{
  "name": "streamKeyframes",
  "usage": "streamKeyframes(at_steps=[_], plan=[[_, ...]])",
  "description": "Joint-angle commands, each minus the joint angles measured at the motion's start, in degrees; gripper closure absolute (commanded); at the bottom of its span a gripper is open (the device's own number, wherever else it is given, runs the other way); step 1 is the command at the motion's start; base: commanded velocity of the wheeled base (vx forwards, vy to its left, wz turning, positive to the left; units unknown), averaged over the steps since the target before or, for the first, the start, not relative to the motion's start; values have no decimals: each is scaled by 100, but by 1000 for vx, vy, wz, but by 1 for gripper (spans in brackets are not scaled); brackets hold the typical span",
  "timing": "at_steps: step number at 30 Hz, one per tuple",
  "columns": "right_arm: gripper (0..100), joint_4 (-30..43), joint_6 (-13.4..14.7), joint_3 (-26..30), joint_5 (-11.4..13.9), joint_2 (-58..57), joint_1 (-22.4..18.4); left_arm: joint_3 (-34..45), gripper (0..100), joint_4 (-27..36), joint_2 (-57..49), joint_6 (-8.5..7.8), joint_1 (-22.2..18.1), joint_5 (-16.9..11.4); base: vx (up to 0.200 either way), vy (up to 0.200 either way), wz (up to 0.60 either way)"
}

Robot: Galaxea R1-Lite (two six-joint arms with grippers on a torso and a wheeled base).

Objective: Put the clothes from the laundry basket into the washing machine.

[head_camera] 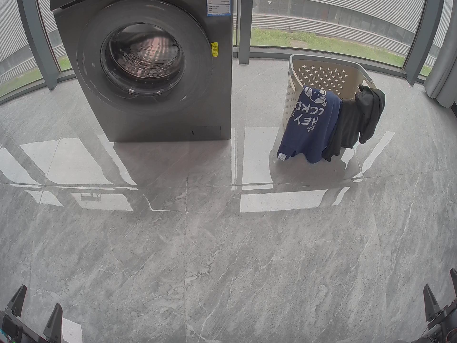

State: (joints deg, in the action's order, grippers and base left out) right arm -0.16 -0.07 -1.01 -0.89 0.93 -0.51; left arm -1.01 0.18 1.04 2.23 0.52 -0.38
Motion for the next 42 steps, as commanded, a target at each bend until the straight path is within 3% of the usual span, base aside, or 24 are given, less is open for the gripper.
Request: streamKeyframes(at_steps=[1,13,42], plan=[[0,-2,-1,101,1,-93,-2,92,0,-1,-104,14,0,3,0,0,0],[0,-2,-1,101,1,-93,7,92,0,-1,-104,23,0,11,0,0,0],[0,-2,7,101,1,-93,-2,92,0,-1,-104,32,0,38,186,0,0]])
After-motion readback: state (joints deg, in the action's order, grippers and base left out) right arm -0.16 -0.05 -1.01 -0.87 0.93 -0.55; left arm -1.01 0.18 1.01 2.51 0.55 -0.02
